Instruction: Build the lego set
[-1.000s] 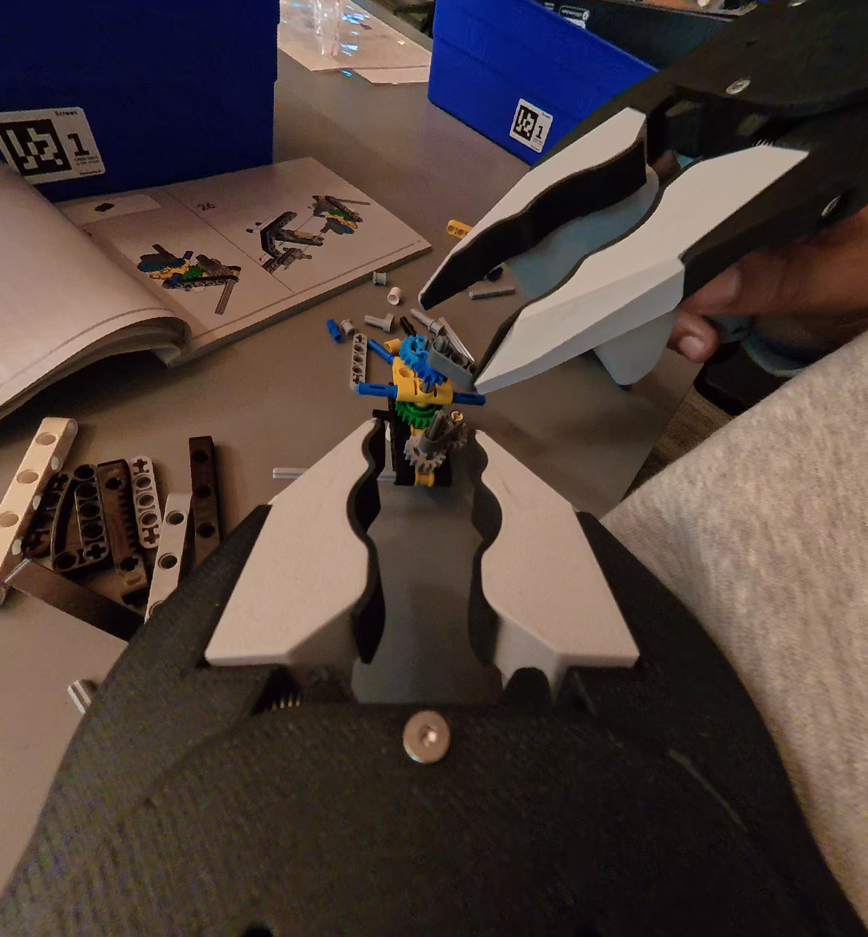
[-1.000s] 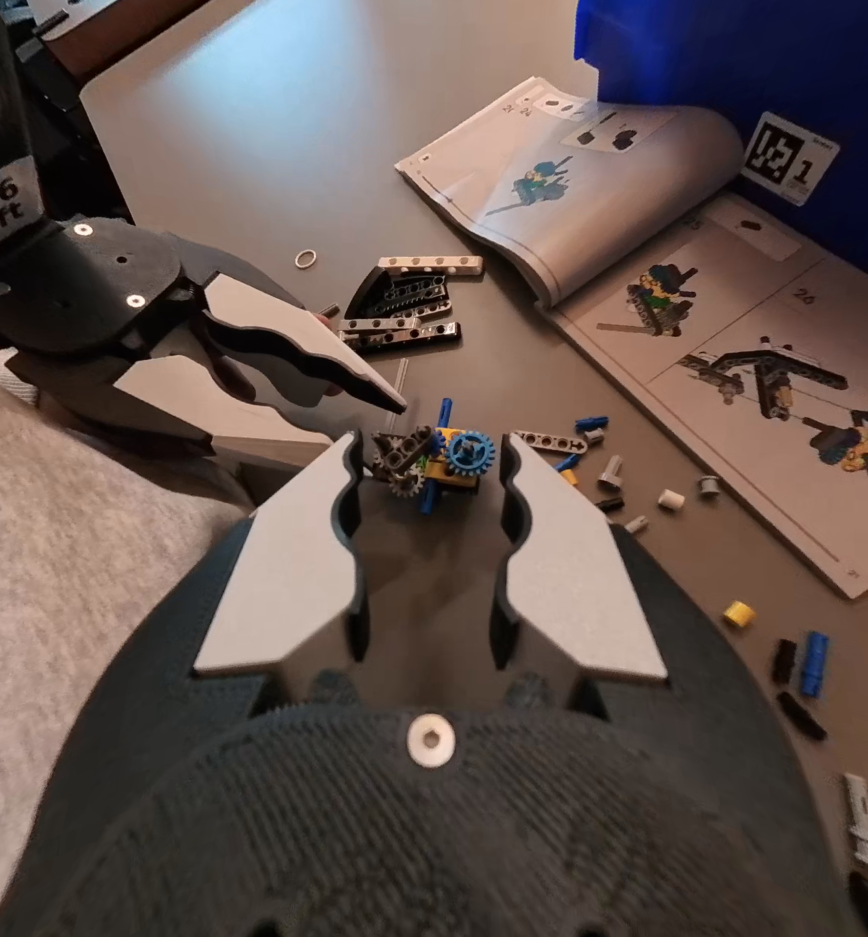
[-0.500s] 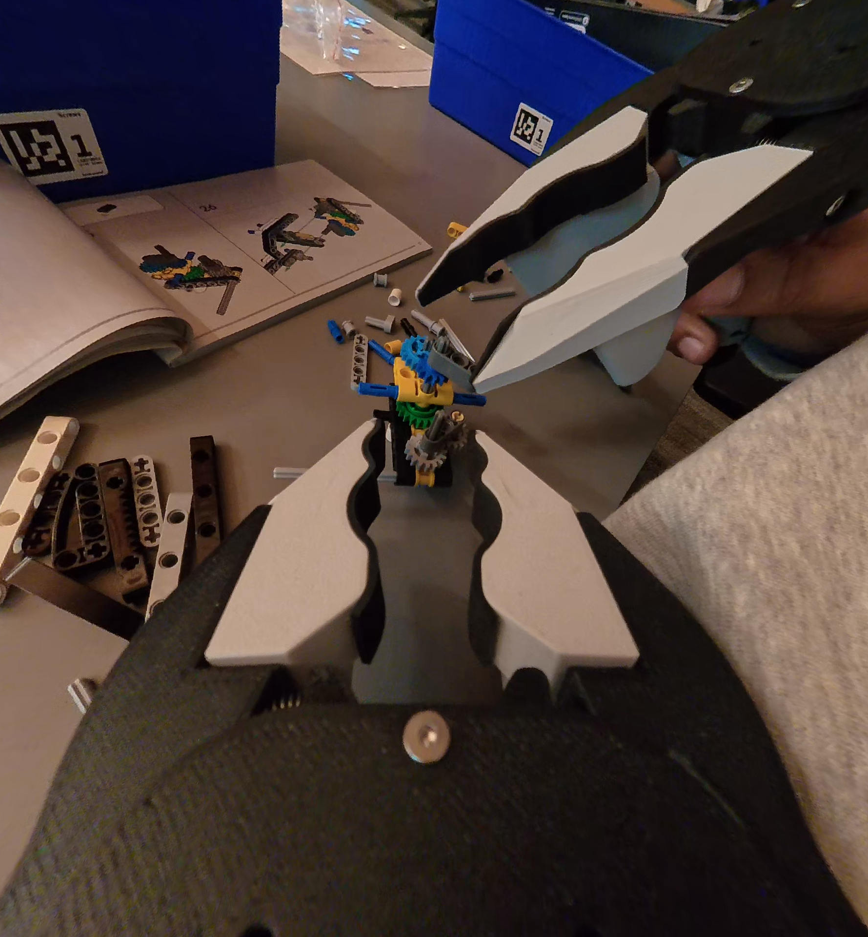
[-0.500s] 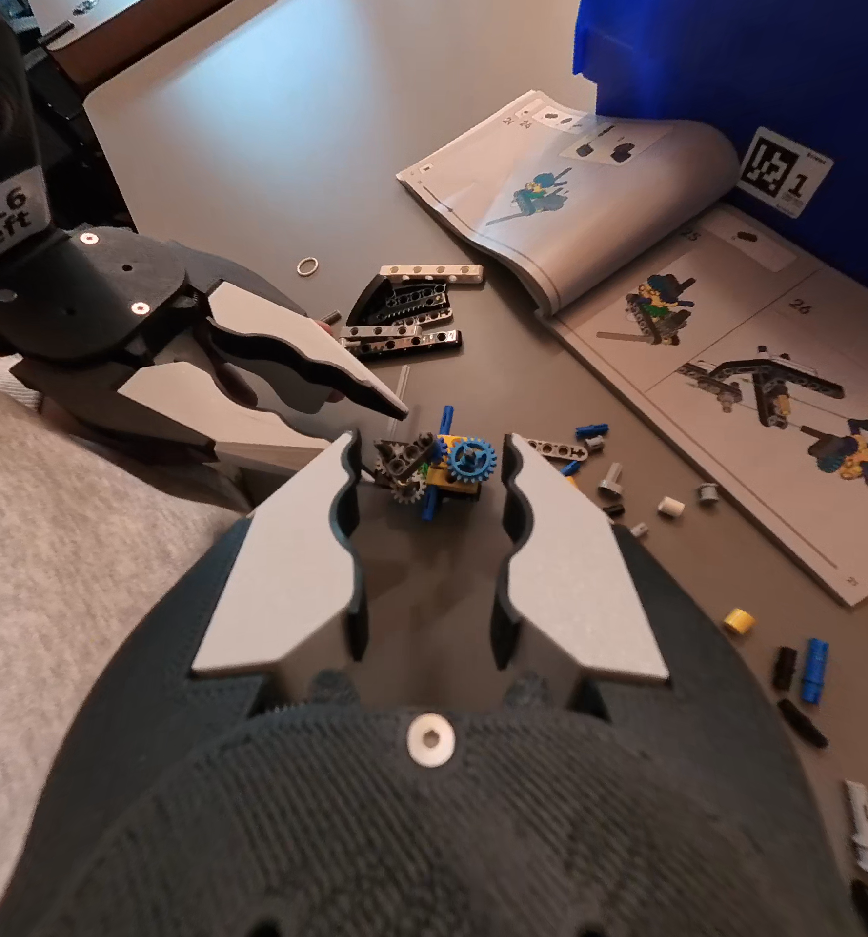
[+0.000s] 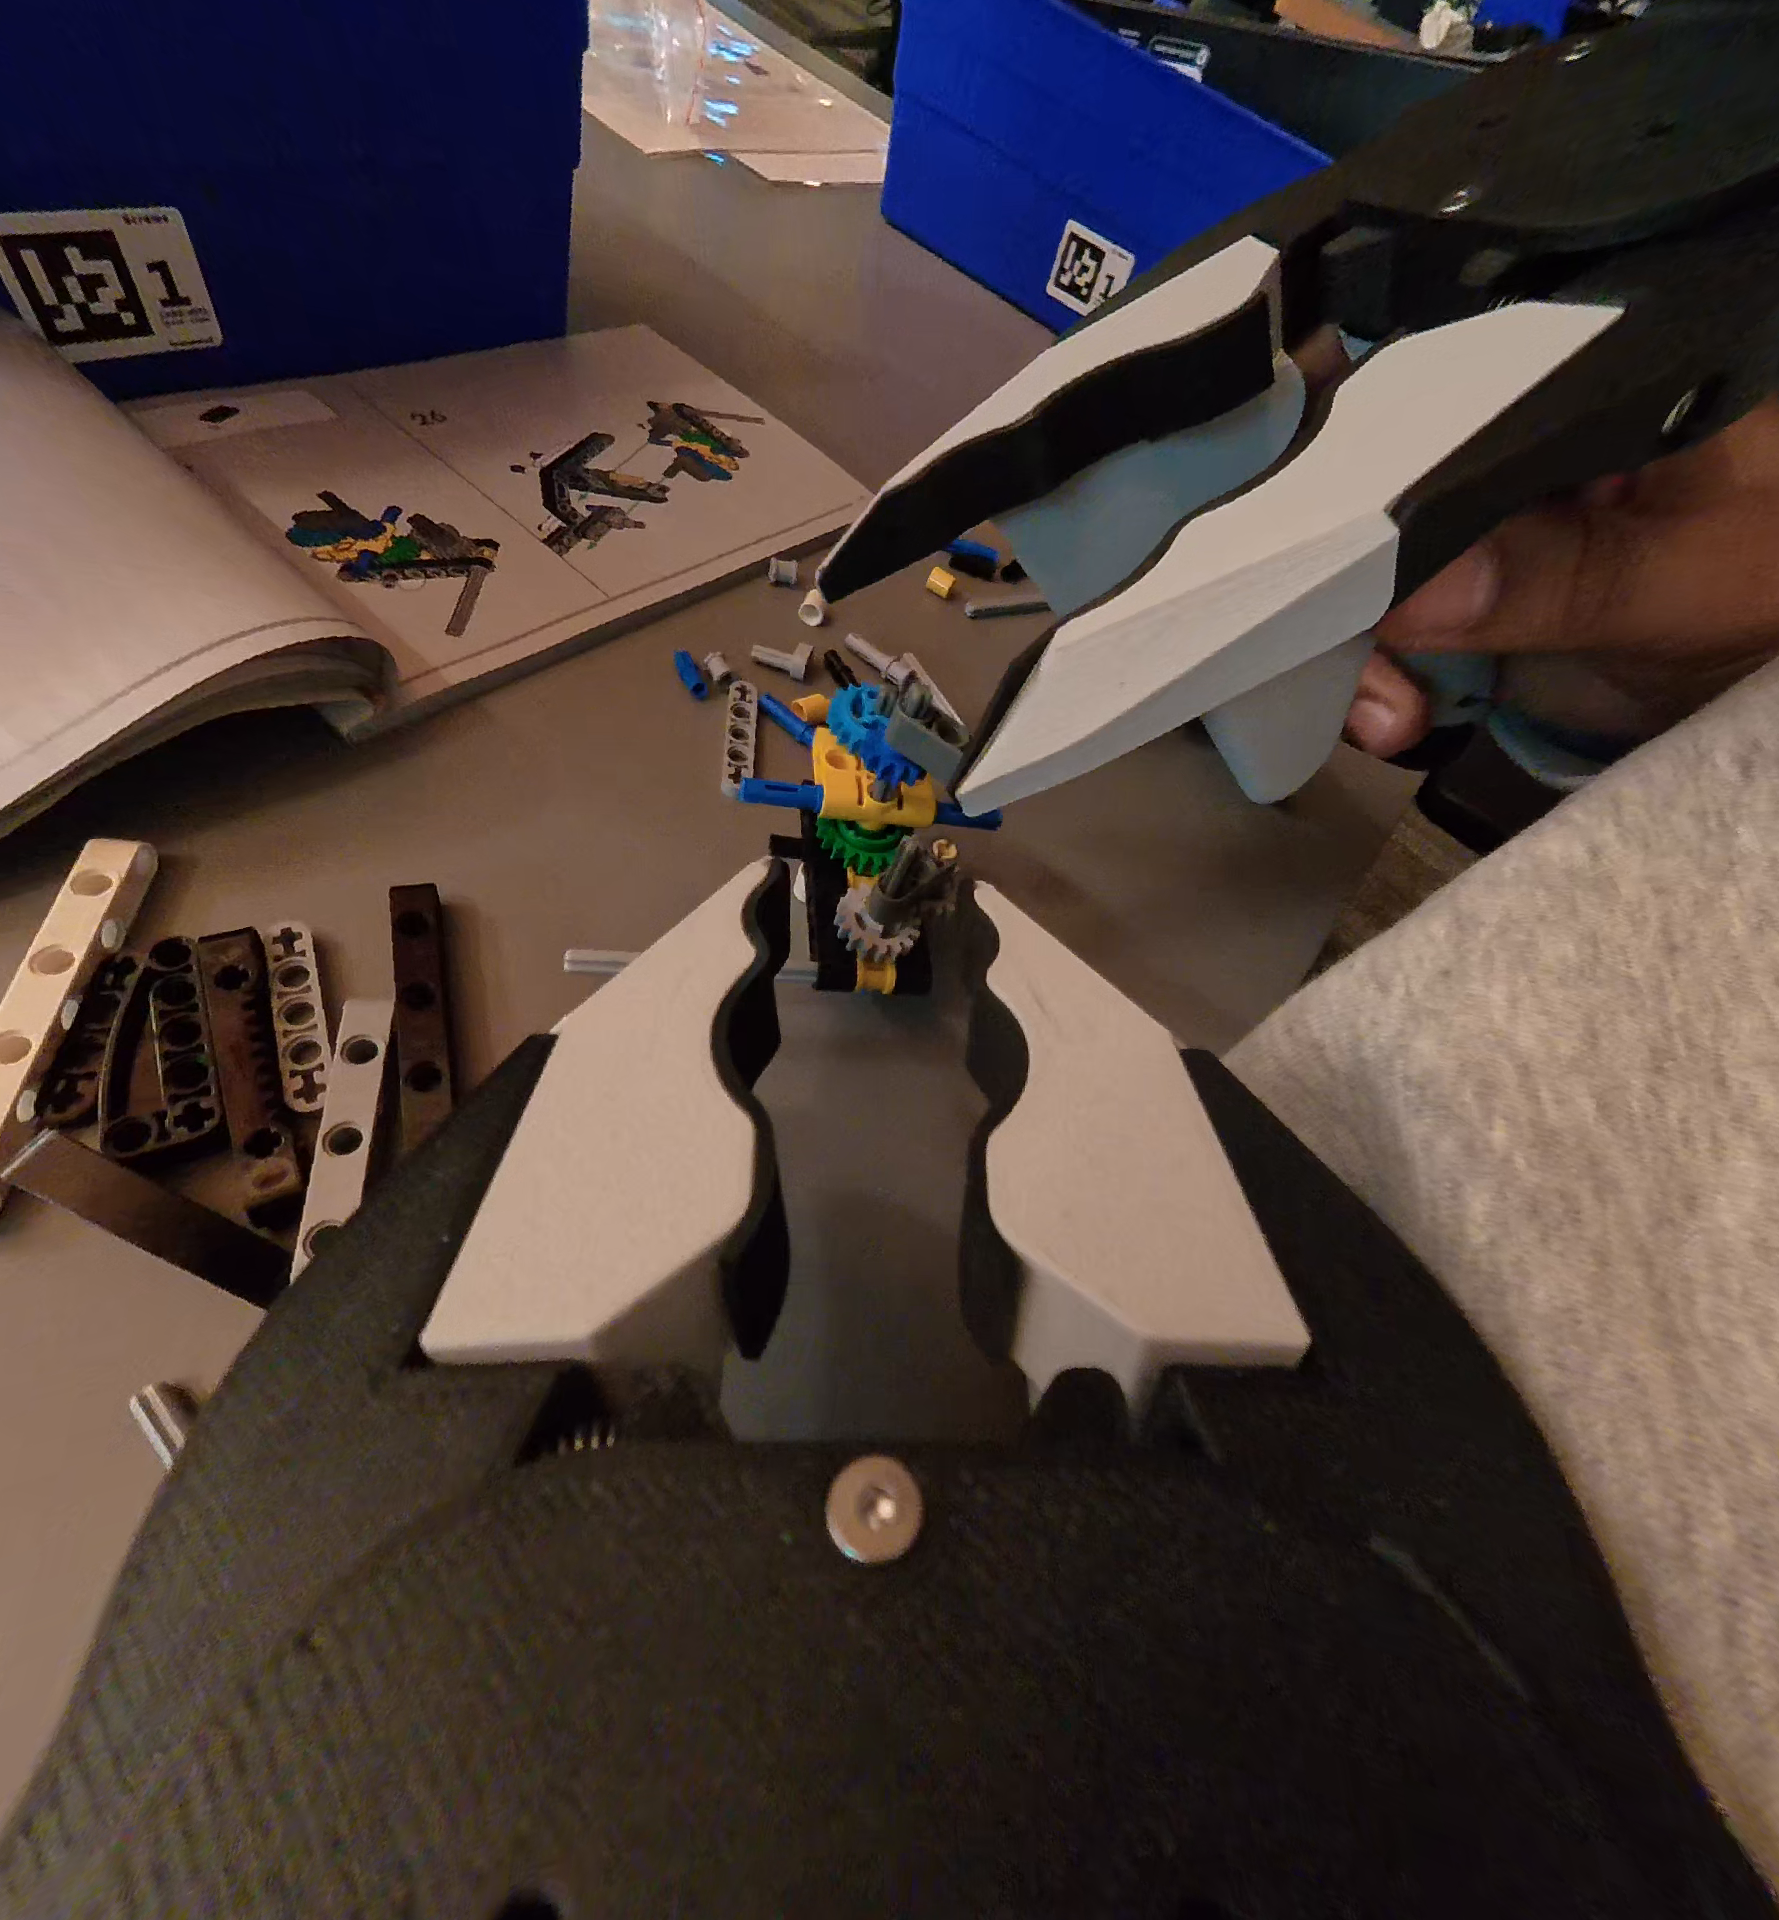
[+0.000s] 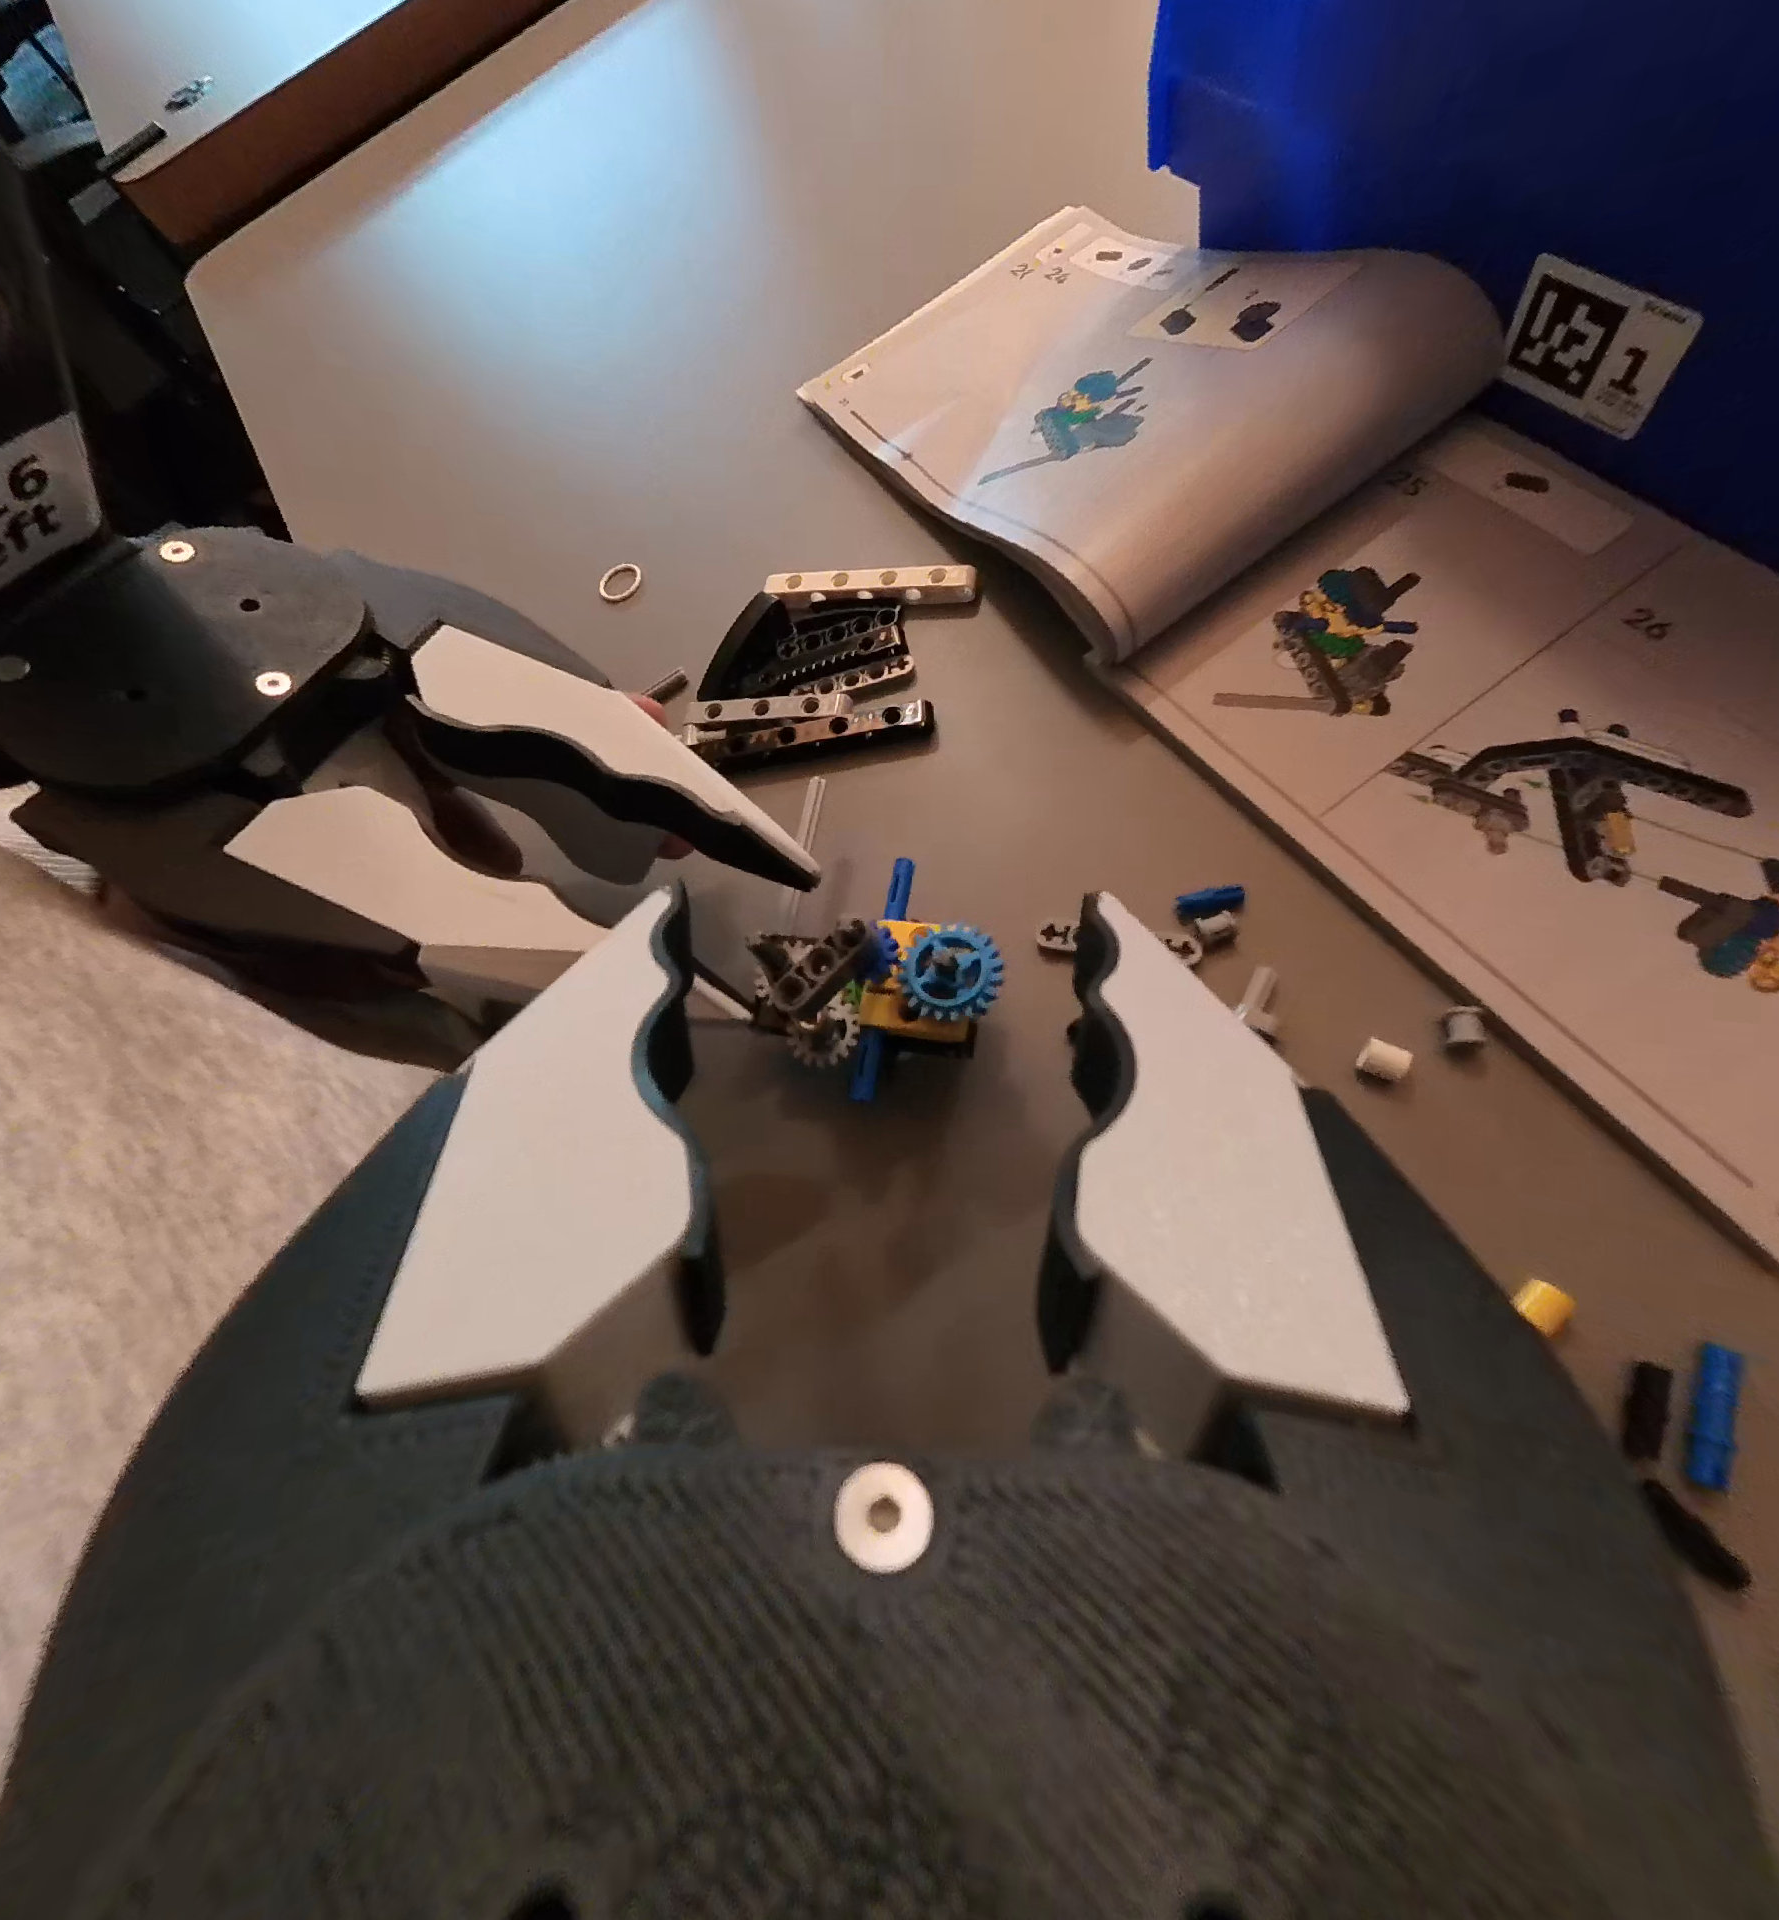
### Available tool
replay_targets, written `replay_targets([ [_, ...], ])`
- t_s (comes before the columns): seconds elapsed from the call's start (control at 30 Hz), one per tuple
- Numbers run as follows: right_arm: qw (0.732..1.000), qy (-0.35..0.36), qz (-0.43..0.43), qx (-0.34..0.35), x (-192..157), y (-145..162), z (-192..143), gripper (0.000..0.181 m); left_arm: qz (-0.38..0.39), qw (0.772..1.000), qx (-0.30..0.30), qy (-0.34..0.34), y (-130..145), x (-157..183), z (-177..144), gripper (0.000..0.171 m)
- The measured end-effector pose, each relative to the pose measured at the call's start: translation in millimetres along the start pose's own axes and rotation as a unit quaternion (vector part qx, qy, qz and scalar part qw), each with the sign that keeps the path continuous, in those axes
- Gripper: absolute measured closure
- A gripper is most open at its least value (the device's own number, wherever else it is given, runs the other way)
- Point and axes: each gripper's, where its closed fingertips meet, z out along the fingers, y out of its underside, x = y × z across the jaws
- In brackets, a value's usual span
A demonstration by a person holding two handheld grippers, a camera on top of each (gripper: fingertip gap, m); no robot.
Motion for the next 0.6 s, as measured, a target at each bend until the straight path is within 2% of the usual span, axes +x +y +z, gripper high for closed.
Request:
replay_targets([
  [0.6, 1.000, -0.006, 0.007, -0.014, 2.2, 7.3, 4.4, 0.108, -0.013, 1.000, -0.012, 0.001, 2.9, -2.1, 2.3, 0.141],
])
